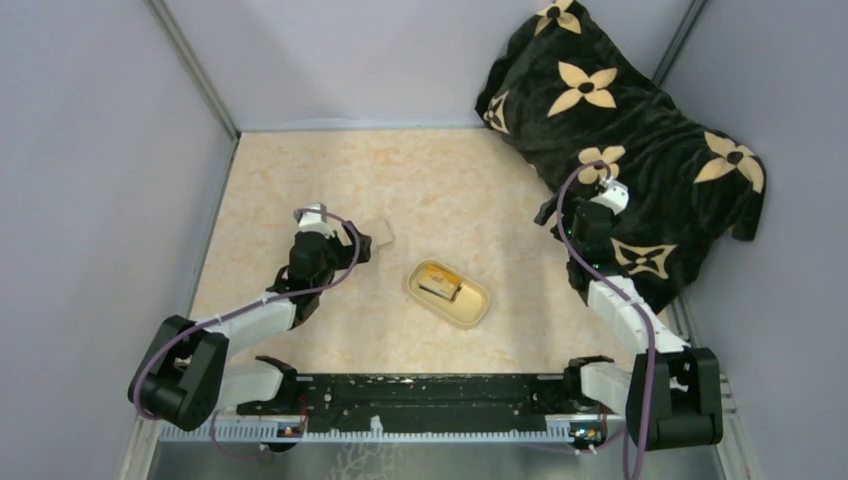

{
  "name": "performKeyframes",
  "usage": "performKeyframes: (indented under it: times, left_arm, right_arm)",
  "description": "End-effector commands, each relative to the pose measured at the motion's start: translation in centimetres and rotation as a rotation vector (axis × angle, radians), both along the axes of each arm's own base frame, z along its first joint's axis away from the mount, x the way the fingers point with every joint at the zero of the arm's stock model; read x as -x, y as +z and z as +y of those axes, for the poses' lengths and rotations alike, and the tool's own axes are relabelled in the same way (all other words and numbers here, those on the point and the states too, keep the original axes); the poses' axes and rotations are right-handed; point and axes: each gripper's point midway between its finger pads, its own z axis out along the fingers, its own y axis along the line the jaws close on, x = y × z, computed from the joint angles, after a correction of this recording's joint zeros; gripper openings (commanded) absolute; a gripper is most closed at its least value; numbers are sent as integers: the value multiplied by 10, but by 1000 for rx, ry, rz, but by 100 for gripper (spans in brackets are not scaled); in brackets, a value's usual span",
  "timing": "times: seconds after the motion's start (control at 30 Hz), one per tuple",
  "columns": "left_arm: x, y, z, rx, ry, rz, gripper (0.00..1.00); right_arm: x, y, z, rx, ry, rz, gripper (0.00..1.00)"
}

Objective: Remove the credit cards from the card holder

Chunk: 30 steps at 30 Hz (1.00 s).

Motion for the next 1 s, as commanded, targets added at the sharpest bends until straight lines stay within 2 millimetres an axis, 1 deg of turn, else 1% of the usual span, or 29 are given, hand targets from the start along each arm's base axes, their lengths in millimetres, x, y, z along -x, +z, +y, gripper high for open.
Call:
performKeyframes:
  times: [0.0,0.03,0.1,0.17,0.3,0.33,0.37,0.4,0.43,0.47,0.5,0.53,0.6,0.63,0.67,0.73,0.83,0.9,0.97]
  left_arm:
    - [-9,14,1,-22,24,-22,99]
    - [-10,13,4,-29,35,-25,99]
    - [-10,9,6,-32,47,-16,99]
    - [-12,7,7,-23,68,-1,99]
    - [-13,0,14,-29,126,54,98]
    - [-12,-2,16,-32,137,65,98]
    - [-12,-3,18,-35,150,68,96]
    - [-11,-4,20,-36,162,69,94]
    - [-11,-4,21,-40,166,70,93]
    - [-11,-4,22,-45,164,71,92]
    - [-11,-4,19,-47,150,71,89]
    - [-11,-4,18,-47,140,72,86]
    - [-12,-5,15,-48,128,78,82]
    - [-13,-6,16,-51,133,84,81]
    - [-13,-7,18,-59,147,96,78]
    - [-14,-8,23,-77,173,109,74]
    - [-12,-5,26,-84,189,104,68]
    - [-10,-3,26,-77,177,93,61]
    - [-10,-1,22,-67,151,74,57]
  right_arm:
    - [-18,11,-1,44,6,80,99]
    - [-17,-6,-1,48,8,163,99]
    - [-20,-17,5,43,45,208,99]
    - [-22,-23,14,34,96,199,99]
    - [-25,-38,22,3,126,264,99]
    - [-26,-42,22,21,124,283,99]
    - [-27,-41,20,80,99,291,99]
    - [-29,-35,20,171,77,285,98]
    - [-30,-24,34,298,89,263,97]
    - [-32,-15,46,386,94,241,97]
    - [-36,-8,57,449,103,224,97]
    - [-39,-6,69,483,113,218,97]
    - [-46,-9,88,494,127,237,95]
    - [-48,-11,97,490,139,249,93]
    - [-50,-18,106,492,153,267,90]
    - [-52,-22,125,504,191,268,85]
    - [-50,-20,144,529,219,259,76]
    - [-46,-20,153,528,245,257,67]
    - [-39,-19,164,520,283,249,59]
